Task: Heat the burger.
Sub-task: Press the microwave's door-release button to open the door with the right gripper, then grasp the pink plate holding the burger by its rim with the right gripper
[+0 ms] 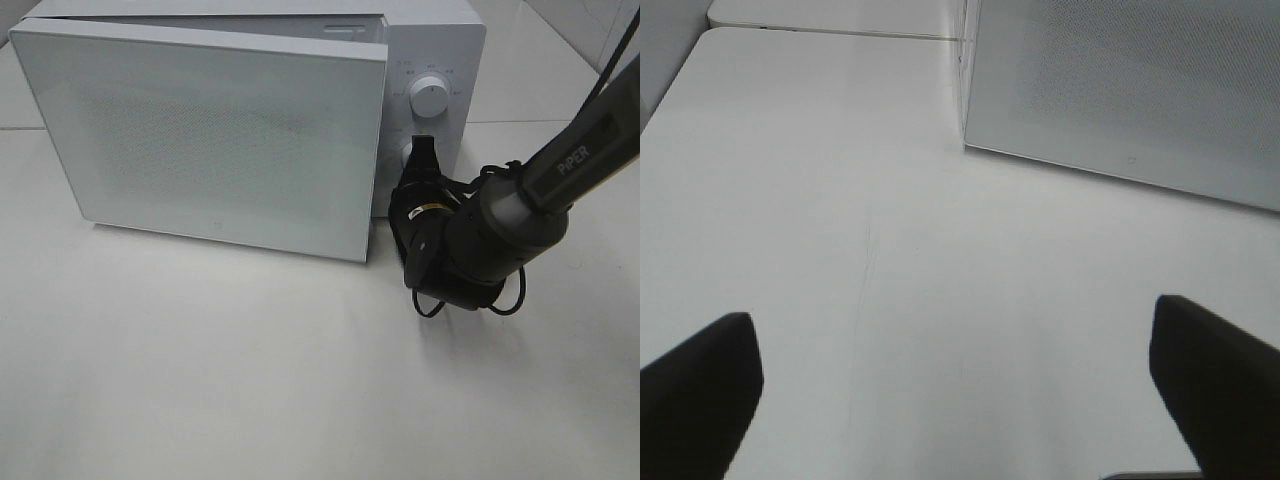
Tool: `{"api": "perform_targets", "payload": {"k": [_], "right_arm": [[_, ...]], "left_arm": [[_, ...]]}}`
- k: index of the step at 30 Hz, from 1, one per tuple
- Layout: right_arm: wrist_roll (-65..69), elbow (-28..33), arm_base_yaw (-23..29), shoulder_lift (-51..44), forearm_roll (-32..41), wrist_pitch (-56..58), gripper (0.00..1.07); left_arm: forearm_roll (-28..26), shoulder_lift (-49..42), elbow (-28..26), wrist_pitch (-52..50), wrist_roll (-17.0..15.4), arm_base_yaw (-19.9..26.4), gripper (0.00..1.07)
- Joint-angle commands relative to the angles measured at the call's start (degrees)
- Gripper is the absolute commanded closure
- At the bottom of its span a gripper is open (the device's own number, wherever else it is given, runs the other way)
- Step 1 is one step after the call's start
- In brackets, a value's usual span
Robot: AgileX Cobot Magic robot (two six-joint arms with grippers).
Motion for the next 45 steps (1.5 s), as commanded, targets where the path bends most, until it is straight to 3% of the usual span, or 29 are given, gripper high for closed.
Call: {"api": "perform_targets", "payload": {"k": [1,13,24,45], "right_arm": [[-0.1,-5.3,-2.3,0.3,-6.2,-11.3,1.07],[-0.8,-4.3,-2.3,-0.1,-6.5,-8.8,1.07],[-0.2,1.0,-2.2,-3.6,-6.0,-4.5,1.07],[-5.1,13.5,-2.2,-16.3,-6.5,15.3,1.07]], "left_arm": [[-0.1,-0.2,0.2,-0.7,-0.3,0.1,0.07],[-0.1,-0.2,0.2,-0.7,-0.3,0.1,0.07],[-0.1,-0.2,0.2,-0.7,-0.3,0.1,0.07],[-0.1,-0.2,0.2,-0.7,-0.3,0.1,0.07]]}}
